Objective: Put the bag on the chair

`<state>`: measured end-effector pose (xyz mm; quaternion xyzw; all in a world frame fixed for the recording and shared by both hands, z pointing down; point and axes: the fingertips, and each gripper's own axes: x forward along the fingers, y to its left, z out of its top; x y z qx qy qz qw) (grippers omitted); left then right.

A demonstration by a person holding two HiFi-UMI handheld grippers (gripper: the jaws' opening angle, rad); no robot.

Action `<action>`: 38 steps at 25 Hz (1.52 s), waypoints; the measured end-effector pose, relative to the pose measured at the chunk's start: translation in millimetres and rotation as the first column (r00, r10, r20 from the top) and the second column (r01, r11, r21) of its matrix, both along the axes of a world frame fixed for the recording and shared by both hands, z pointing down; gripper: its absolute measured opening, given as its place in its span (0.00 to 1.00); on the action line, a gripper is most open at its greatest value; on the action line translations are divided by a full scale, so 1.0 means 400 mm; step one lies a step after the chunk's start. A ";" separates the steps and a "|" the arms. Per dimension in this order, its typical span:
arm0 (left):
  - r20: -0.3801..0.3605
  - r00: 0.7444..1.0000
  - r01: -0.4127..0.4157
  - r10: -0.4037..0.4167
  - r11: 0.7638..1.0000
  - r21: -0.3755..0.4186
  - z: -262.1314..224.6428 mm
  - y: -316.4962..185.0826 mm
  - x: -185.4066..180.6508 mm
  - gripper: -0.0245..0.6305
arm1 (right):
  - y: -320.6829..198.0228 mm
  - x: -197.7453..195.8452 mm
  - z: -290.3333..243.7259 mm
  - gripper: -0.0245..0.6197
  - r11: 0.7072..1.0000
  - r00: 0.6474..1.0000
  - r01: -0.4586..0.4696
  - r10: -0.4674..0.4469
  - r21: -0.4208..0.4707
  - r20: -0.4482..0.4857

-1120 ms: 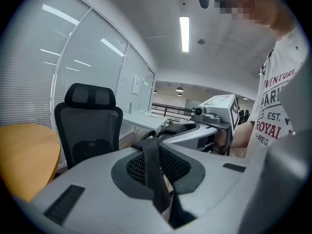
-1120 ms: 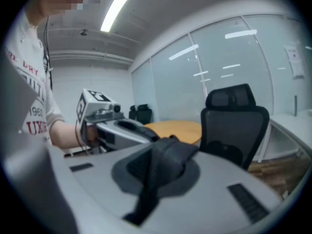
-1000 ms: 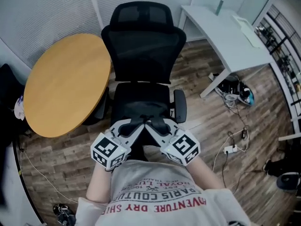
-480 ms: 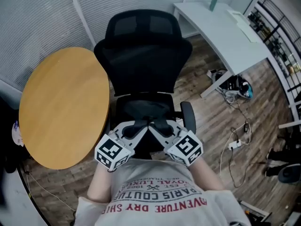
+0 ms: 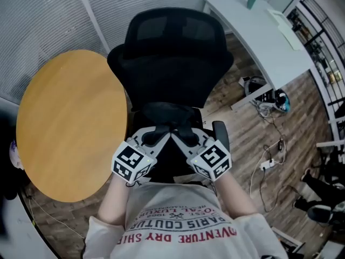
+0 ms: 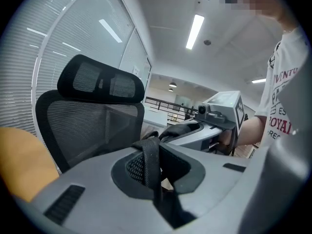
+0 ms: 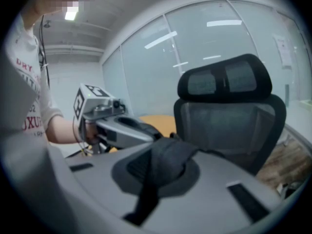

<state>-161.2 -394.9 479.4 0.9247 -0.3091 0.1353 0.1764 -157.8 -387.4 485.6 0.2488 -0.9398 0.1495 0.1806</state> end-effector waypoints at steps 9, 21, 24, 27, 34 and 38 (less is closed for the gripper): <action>-0.029 0.998 0.049 -0.051 0.997 -0.060 0.075 -0.090 -0.029 0.12 | -0.098 -0.026 0.070 0.08 0.999 0.999 0.004 -0.005 -0.046 -0.035; -0.018 1.000 0.024 -0.026 0.993 -0.112 0.161 -0.134 0.016 0.13 | -0.161 0.019 0.158 0.08 0.990 0.997 -0.072 0.066 -0.120 -0.047; -0.007 1.000 0.019 -0.020 0.988 -0.153 0.203 -0.125 0.018 0.13 | -0.139 0.024 0.212 0.08 0.981 0.994 -0.066 0.049 -0.183 -0.094; 0.017 1.000 0.005 -0.002 0.984 -0.180 0.240 -0.118 0.020 0.13 | -0.120 0.033 0.262 0.08 0.972 0.990 -0.063 0.033 -0.227 -0.136; 0.034 0.999 -0.035 0.040 0.990 -0.139 0.315 -0.098 0.050 0.13 | -0.123 0.074 0.366 0.08 0.960 0.962 -0.159 0.098 -0.230 -0.256; -0.040 0.999 -0.032 0.026 0.985 -0.168 0.367 -0.103 0.056 0.13 | -0.124 0.081 0.433 0.08 0.951 0.955 -0.180 0.107 -0.251 -0.278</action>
